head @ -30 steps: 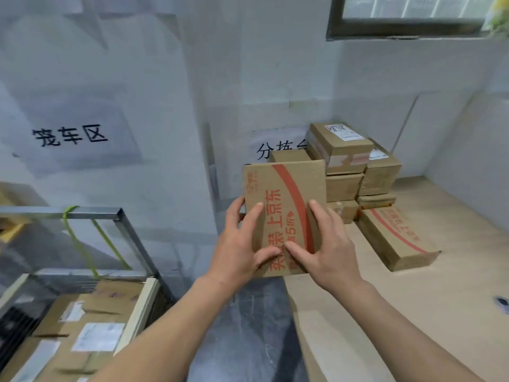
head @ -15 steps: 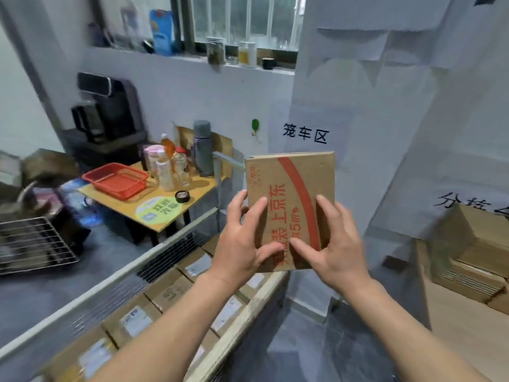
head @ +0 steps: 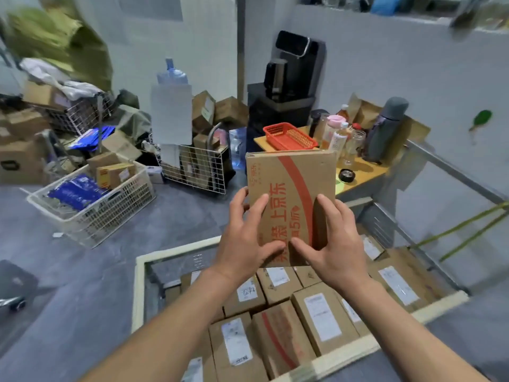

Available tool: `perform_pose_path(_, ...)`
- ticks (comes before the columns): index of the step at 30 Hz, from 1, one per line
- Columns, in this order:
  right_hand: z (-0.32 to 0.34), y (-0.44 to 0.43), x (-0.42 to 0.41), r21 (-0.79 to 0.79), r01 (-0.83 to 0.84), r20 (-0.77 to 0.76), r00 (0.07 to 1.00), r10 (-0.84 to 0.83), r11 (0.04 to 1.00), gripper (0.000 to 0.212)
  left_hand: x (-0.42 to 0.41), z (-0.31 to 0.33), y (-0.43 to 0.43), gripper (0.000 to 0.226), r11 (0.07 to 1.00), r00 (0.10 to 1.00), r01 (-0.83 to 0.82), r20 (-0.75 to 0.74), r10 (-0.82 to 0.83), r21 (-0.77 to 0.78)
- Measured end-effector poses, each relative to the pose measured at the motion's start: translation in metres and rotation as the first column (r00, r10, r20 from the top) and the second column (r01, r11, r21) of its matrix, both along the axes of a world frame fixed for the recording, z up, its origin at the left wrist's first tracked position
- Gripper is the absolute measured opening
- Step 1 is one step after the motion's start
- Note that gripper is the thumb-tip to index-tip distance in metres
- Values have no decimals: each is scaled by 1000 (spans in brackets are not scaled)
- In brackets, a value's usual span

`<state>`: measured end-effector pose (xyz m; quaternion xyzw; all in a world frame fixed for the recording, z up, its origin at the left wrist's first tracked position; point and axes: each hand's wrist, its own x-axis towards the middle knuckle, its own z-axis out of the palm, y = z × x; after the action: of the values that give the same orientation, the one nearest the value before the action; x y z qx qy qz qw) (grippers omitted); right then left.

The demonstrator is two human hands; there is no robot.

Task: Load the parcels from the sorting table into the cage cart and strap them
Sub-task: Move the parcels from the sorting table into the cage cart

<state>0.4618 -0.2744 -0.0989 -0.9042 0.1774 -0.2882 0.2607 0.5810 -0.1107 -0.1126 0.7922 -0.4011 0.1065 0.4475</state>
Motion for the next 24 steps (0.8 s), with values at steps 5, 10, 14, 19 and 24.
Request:
perform_pose_path(5,-67,41,48,85,-155,-110,980,164,984,93,17,-65,58,98,984,976,-145,-150,159,101)
perform_pose_path(10,-166,69,58,237,-252,-290,903,316,938,97,-1,-157,98,98,946,889,-216,-352,293,244)
perform_pose_path(14,-239,82,43,287,-282,-470,791,391,915,97,-27,-217,108,96,863,787,-209,-444,427,460)
perform_pose_path(19,-313,87,18,340,-260,-621,659,423,904,92,-56,-285,113,100,797,629,-65,-595,500,600)
perform_pose_path(24,-357,81,3,361,-253,-716,541,441,897,90,-73,-339,110,108,777,548,-2,-649,528,630)
